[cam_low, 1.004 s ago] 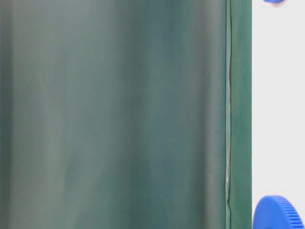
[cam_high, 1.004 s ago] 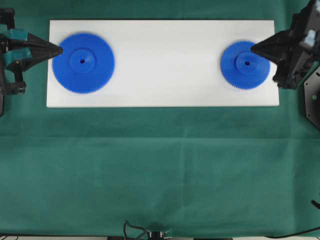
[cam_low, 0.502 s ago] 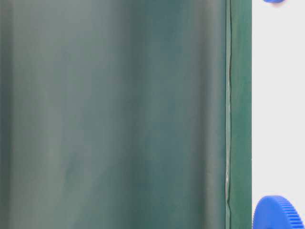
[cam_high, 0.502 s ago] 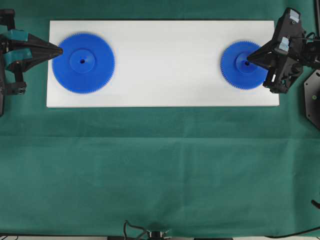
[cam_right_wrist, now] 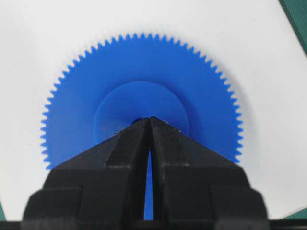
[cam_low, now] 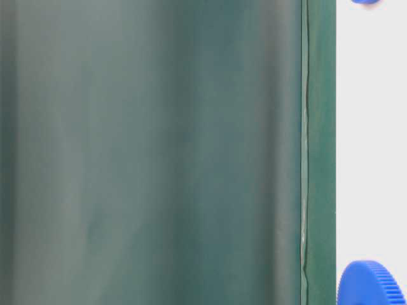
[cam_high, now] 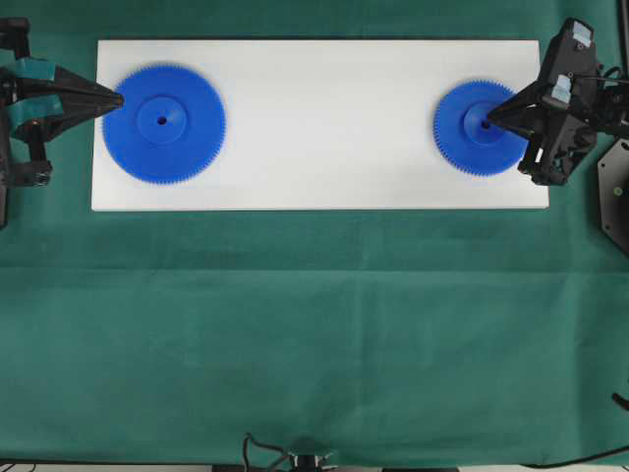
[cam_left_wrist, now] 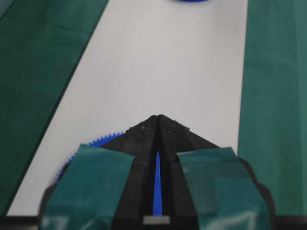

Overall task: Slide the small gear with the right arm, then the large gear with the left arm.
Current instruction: 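Lower the right gripper onto the hub of the small blue gear, then slide the small blue gear left with the right gripper toward the large gear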

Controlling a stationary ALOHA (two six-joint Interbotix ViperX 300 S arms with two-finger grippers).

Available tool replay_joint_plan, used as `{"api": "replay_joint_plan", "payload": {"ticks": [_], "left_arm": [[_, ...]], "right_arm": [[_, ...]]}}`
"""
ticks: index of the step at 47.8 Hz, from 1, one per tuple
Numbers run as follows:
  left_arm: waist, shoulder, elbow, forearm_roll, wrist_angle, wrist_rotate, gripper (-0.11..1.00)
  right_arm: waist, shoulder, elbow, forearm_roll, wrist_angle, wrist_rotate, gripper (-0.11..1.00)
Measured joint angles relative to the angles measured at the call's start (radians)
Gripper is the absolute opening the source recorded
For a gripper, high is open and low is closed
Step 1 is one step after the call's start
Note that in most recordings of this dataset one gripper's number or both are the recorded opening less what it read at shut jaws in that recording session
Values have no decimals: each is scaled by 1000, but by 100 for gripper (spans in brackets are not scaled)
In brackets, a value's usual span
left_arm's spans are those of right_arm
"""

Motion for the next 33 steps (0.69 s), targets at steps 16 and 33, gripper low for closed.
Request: {"api": "replay_joint_plan", "payload": {"ticks": [16,33], "left_arm": [[0,0,-2,2,0,0,0],[0,0,0,0,0,-2,0]], "right_arm": [[20,78,0,2,-63,-3,53],[43,104,-5,37,-60,-2,53]]}}
